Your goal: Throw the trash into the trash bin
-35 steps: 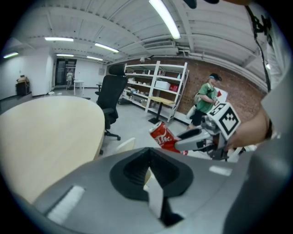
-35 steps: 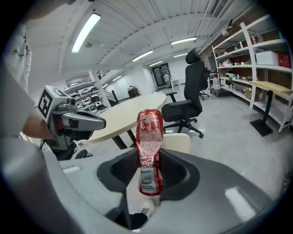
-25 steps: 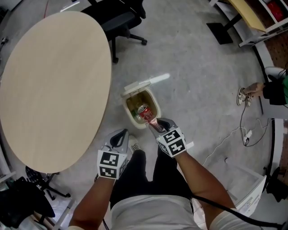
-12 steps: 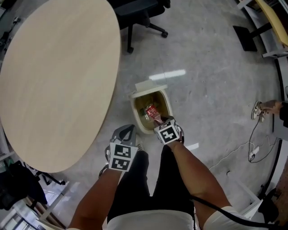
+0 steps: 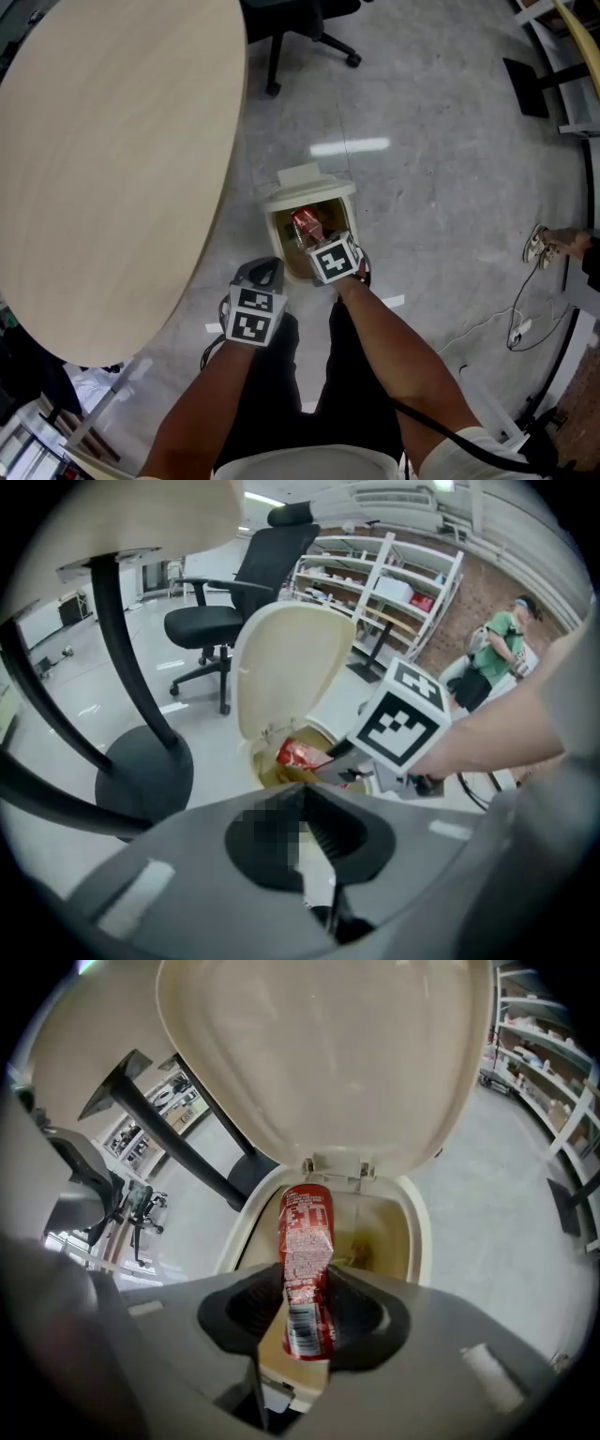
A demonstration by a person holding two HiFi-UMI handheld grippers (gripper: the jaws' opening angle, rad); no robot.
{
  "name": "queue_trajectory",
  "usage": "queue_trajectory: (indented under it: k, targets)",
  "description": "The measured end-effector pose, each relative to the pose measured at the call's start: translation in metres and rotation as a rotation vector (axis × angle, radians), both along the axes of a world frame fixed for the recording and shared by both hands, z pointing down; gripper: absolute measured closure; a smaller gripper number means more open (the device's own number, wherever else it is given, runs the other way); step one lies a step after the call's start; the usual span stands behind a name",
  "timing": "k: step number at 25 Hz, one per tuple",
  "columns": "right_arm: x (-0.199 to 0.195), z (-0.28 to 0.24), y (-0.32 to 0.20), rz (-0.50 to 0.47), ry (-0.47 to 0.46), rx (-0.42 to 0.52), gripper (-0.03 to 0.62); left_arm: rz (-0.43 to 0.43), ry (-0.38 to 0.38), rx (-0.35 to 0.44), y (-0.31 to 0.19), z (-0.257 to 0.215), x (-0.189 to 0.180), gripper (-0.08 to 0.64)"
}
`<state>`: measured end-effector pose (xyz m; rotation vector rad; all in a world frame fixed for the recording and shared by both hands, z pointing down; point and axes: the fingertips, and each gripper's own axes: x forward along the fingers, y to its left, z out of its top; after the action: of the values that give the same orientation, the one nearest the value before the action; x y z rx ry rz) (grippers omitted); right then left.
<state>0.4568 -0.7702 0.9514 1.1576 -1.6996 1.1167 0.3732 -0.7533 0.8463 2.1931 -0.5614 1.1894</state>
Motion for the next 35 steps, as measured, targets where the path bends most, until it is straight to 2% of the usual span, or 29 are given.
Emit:
queue_trajectory:
  k: [1,3,8,11,14,16,18,19,23,27,29,32,35]
  targets:
    - [-0.001,0.001,-0.002,-0.011,-0.003,-0.001,0.448,0.002,-0.002,-0.007,-0.001,0.002,0.002,0.552]
    - [-0.003,-0.001,-0.005,-0.024,-0.019,0.004,0.405,0.006,-0.002,-0.018,-0.001,0.006,0.007,0.552]
    - [-0.007,-0.019,-0.004,0.035,-0.082,0.053,0.391,0.020,0.018,-0.011,-0.003,0.003,0.013,0.552]
    - [-0.004,-0.042,0.009,0.007,-0.098,0.085,0.394,0.018,0.033,-0.008,-0.002,-0.005,0.015,0.552]
    - [0.000,-0.076,0.020,-0.018,-0.101,0.116,0.424,0.012,0.052,-0.019,0.002,-0.019,0.016,0.552]
    - [0.003,-0.099,0.024,-0.026,-0.090,0.142,0.476,0.019,0.061,-0.012,0.002,-0.032,0.015,0.552]
    - [0.005,-0.122,0.025,-0.026,-0.085,0.172,0.588,0.037,0.077,0.001,0.003,-0.047,0.016,0.552]
    - [0.004,-0.133,0.026,-0.023,-0.085,0.186,0.589,0.051,0.089,0.009,0.003,-0.055,0.017,0.552]
    - [-0.004,-0.198,0.030,0.010,-0.111,0.270,0.590,0.126,0.163,0.067,0.007,-0.106,0.019,0.552]
    - [-0.012,-0.296,0.034,0.093,-0.221,0.383,0.591,0.241,0.262,0.119,0.019,-0.178,0.022,0.552]
    - [-0.018,-0.344,0.033,0.117,-0.245,0.458,0.591,0.283,0.306,0.164,0.017,-0.213,0.016,0.552]
    - [-0.017,-0.406,0.040,0.141,-0.233,0.568,0.591,0.282,0.363,0.218,0.013,-0.263,0.008,0.552]
    - [-0.011,-0.442,0.047,0.131,-0.181,0.636,0.591,0.231,0.412,0.260,0.003,-0.305,0.009,0.552]
